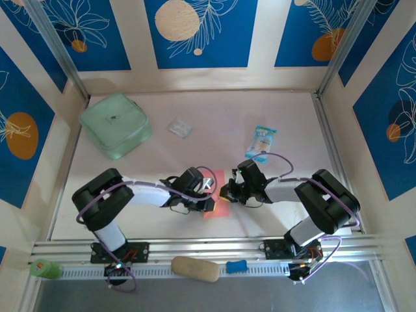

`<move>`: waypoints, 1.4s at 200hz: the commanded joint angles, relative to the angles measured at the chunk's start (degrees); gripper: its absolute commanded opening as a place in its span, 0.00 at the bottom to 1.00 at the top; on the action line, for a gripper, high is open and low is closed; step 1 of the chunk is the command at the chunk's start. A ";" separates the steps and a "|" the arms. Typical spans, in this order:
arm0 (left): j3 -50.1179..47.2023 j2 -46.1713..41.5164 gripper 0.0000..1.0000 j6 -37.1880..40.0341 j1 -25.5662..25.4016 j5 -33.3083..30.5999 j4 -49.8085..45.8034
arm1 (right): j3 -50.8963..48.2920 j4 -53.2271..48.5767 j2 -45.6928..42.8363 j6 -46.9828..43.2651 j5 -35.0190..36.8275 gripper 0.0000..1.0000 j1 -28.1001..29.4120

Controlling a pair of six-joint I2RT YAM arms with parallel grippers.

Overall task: Fold a paper plane with a square sheet of paper (pick it up from the middle)
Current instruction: Fold the triangle at the bottom-center of the table.

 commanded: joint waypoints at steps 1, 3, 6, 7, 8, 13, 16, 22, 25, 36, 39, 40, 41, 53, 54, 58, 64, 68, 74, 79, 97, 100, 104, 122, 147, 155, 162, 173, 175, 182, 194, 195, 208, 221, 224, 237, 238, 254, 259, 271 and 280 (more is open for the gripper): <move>-3.76 -1.79 0.04 -0.76 -0.33 1.03 -4.40 | -1.49 -6.31 1.79 -0.08 3.37 0.00 -0.28; -3.91 -1.94 0.03 -0.82 -0.33 1.03 -4.40 | -1.47 -6.35 1.77 -0.09 3.38 0.00 -0.29; -4.32 -2.09 0.04 -0.86 -0.33 1.03 -4.46 | -1.46 -6.46 1.72 -0.14 3.29 0.00 -0.33; -4.42 -2.26 0.03 -0.86 -0.33 1.07 -4.43 | -1.50 -6.47 1.71 -0.12 3.29 0.00 -0.36; -4.55 -2.34 0.03 -0.91 -0.33 1.09 -4.46 | -1.48 -6.48 1.71 -0.10 3.29 0.00 -0.37; -5.05 -2.77 0.04 -0.88 -0.35 1.25 -4.56 | -1.46 -6.55 1.65 -0.18 3.25 0.00 -0.38; -5.33 -2.99 0.04 -0.87 -0.34 1.35 -4.64 | -1.47 -6.57 1.62 -0.16 3.27 0.00 -0.46; -5.83 -3.36 0.04 -0.94 -0.33 1.38 -4.79 | -1.46 -6.62 1.57 -0.26 3.28 0.00 -0.47; -6.11 -3.72 0.04 -0.95 -0.33 1.38 -4.90 | -1.38 -6.70 1.55 -0.27 3.28 0.00 -0.50; -6.85 -4.47 0.04 -0.79 -0.34 1.44 -5.34 | -1.31 -6.91 1.44 -0.44 3.24 0.00 -0.64; -7.12 -4.78 0.04 -0.78 -0.33 1.46 -5.44 | -1.33 -6.96 1.44 -0.51 3.21 0.00 -0.64; -7.23 -4.84 0.04 -0.78 -0.33 1.46 -5.49 | -1.30 -6.94 1.44 -0.52 3.16 0.00 -0.64; -7.23 -4.91 0.04 -0.78 -0.33 1.46 -5.52 | -1.29 -6.98 1.44 -0.53 3.18 0.00 -0.69; -7.83 -5.76 0.04 -0.70 -0.34 1.29 -6.56 | -1.35 -7.10 1.20 -0.55 3.15 0.00 -0.81; -7.89 -5.90 0.04 -0.69 -0.33 1.20 -6.67 | -1.32 -7.06 1.19 -0.59 3.18 0.00 -0.81; -8.21 -6.36 0.04 -0.69 -0.33 1.16 -7.05 | -1.29 -7.10 1.11 -0.62 3.15 0.00 -0.90; -8.80 -7.10 0.04 -0.75 -0.33 1.13 -7.12 | -1.35 -7.26 0.94 -0.62 3.07 0.00 -0.91; -9.22 -7.71 0.04 -0.92 -0.33 1.11 -7.08 | -1.28 -7.36 0.76 -0.62 3.19 0.00 -0.91; -9.75 -8.64 0.04 -0.93 -0.33 1.03 -7.04 | -1.37 -7.37 0.50 -0.58 3.24 0.00 -0.91; -10.02 -9.26 0.04 -0.95 -0.33 1.02 -7.04 | -1.43 -7.49 0.35 -0.62 3.25 0.00 -0.91; -9.78 -11.48 0.04 -0.20 -0.33 1.38 -8.13 | -1.04 -7.73 0.08 -0.79 3.01 0.00 -0.95; -9.72 -11.86 0.04 -0.09 -0.33 1.31 -8.35 | -0.98 -7.86 0.04 -0.84 2.98 0.00 -0.99; -9.46 -12.43 0.04 0.05 -0.33 1.29 -8.44 | -0.93 -7.88 -0.03 -0.87 2.91 0.00 -0.99; -8.34 -15.13 0.03 0.37 -0.26 0.49 -8.43 | -0.41 -8.31 -0.31 -0.97 2.76 0.00 -0.99; -6.14 -17.42 0.03 0.76 -0.16 -1.51 -7.86 | 0.12 -9.26 -0.82 -1.32 2.90 0.00 -0.99; -5.37 -17.31 0.04 1.09 -0.09 -2.40 -7.63 | 0.08 -9.41 -0.84 -1.36 2.93 0.00 -1.04; -4.70 -16.79 0.07 1.42 -0.01 -3.10 -7.69 | 0.21 -9.45 -0.84 -1.40 2.85 0.00 -1.08; -3.39 -15.18 0.08 2.01 0.19 -3.48 -7.62 | 0.34 -9.30 -0.84 -1.49 2.66 0.00 -1.08; -3.18 -14.82 0.08 2.21 0.26 -3.46 -7.64 | 0.35 -9.32 -0.82 -1.43 2.67 0.00 -1.08; -2.23 -13.38 0.08 2.61 0.33 -3.37 -7.88 | 0.47 -9.30 -0.85 -1.40 2.66 0.00 -1.07; -1.15 -10.85 0.08 2.78 0.36 -3.52 -8.51 | 0.64 -9.27 -0.84 -1.50 2.44 0.00 -1.08; -1.12 -10.64 0.08 2.81 0.36 -3.49 -8.52 | 0.69 -9.29 -0.84 -1.50 2.38 0.00 -1.08; -1.10 -8.19 0.08 2.75 0.30 -3.07 -7.63 | 0.99 -9.49 -1.01 -1.68 2.28 0.00 -1.08; -1.96 -6.35 0.07 1.95 0.36 -2.32 -5.79 | 1.35 -9.82 -1.49 -1.98 2.01 0.00 -1.08; -2.22 -6.14 0.07 1.81 0.33 -2.24 -5.42 | 1.37 -9.79 -1.58 -2.02 1.98 0.00 -1.03; -2.90 -4.68 0.05 1.38 0.36 -2.14 -5.26 | 1.75 -9.78 -2.47 -2.18 1.35 0.00 -0.99; -2.92 -4.56 0.05 1.40 0.37 -2.14 -5.27 | 1.77 -9.76 -2.58 -2.23 1.31 0.00 -0.99; -3.93 -3.58 0.04 1.18 0.33 -2.23 -5.17 | 2.10 -10.00 -4.73 -2.12 1.72 0.00 -0.20; -4.38 -3.49 0.03 0.97 0.34 -2.23 -4.76 | 2.21 -10.04 -5.51 -2.06 1.95 0.00 0.23; -5.66 -3.44 0.02 0.26 0.36 -2.48 -3.74 | 2.61 -10.28 -6.97 -2.04 2.73 0.00 1.76; -6.32 -3.45 0.02 -0.19 0.35 -2.66 -3.21 | 2.94 -10.42 -7.29 -1.88 3.42 0.00 3.05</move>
